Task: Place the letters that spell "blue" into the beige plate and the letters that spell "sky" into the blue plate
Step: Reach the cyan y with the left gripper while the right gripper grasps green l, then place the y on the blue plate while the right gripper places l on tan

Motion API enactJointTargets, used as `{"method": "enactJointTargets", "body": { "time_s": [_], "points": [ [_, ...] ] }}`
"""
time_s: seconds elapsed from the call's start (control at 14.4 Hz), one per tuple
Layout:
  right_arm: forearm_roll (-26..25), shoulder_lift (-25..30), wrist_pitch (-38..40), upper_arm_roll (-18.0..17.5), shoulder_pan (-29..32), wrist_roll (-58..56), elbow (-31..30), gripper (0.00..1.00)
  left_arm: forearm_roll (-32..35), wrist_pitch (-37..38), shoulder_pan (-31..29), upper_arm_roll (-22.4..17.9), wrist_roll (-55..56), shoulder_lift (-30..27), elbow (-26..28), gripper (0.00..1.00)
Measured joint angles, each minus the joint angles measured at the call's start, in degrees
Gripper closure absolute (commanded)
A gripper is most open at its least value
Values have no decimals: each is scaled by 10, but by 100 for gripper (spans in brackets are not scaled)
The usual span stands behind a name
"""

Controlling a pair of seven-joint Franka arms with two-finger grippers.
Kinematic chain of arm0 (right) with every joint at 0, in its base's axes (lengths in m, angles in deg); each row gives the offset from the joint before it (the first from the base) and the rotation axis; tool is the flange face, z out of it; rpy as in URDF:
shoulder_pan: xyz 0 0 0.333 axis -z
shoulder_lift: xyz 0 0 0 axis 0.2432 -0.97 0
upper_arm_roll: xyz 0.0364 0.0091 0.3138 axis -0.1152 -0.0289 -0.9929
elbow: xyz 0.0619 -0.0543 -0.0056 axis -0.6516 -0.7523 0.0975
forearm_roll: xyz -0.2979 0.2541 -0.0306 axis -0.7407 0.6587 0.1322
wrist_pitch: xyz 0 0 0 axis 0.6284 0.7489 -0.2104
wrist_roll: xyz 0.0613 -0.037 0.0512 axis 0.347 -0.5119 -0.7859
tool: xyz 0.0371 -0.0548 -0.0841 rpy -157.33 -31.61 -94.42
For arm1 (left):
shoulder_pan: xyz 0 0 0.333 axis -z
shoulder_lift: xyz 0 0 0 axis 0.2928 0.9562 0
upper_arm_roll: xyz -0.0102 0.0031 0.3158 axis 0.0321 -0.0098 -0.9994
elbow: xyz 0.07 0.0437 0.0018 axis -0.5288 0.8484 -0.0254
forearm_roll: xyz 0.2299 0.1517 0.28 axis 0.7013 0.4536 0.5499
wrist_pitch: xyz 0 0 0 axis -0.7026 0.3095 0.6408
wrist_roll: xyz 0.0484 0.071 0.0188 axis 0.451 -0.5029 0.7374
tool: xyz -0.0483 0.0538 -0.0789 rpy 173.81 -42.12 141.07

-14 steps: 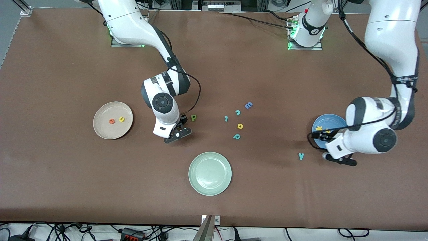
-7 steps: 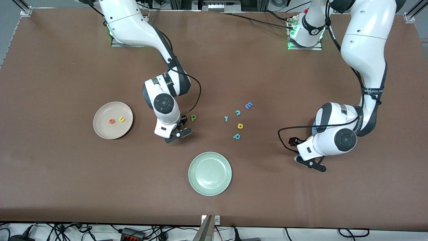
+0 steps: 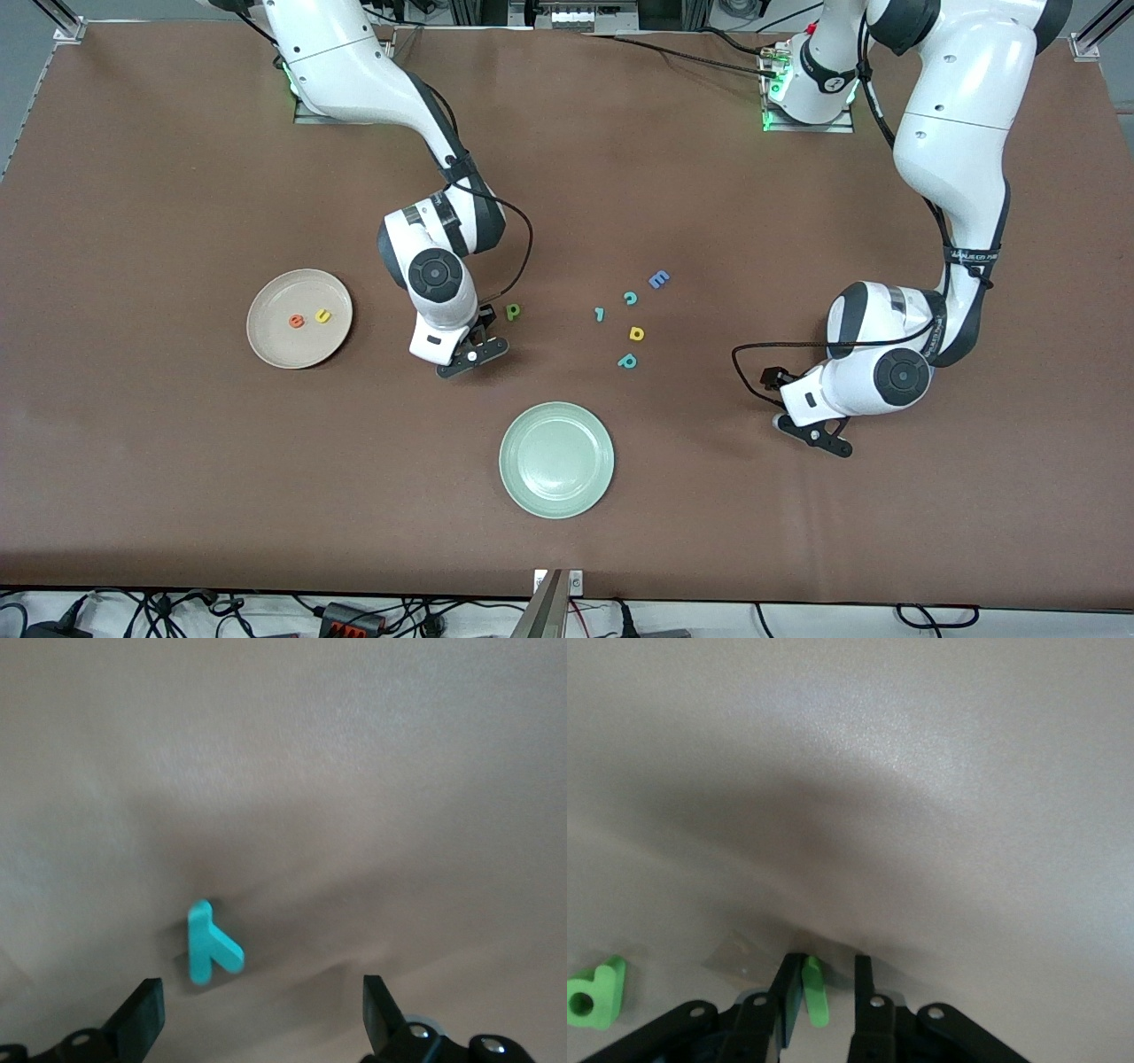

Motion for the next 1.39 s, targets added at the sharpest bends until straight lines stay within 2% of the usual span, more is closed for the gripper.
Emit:
{"method": "enactJointTargets", "body": {
  "time_s": [0.07,0.14,0.21,0.28,0.35,0.42,0.77,1.11,1.39],
  "points": [
    [1,0,0,0,0,0,0,86,0,-13,-4,-1,-16,5,0,13],
    [1,0,0,0,0,0,0,87,0,-23,-9,-1,-25,9,0,22],
    [1,0,0,0,0,0,0,92,0,-28,-13,-1,-32,13,0,34],
    [1,0,0,0,0,1,0,93,0,-30,-14,-1,-35,14,0,51],
    [1,0,0,0,0,1,0,94,0,-31,-15,-1,-37,13,-1,63],
    [1,0,0,1,2,2,0,94,0,-30,-15,0,-38,11,-2,67],
    [1,18,24,10,55,2,4,94,0,-29,-13,1,-39,7,-3,74],
    [1,78,148,14,154,-4,2,94,0,-29,-14,0,-49,5,-4,75],
    [1,111,191,15,217,-11,-52,93,0,35,-26,-7,-97,-16,-14,75]
  ]
}}
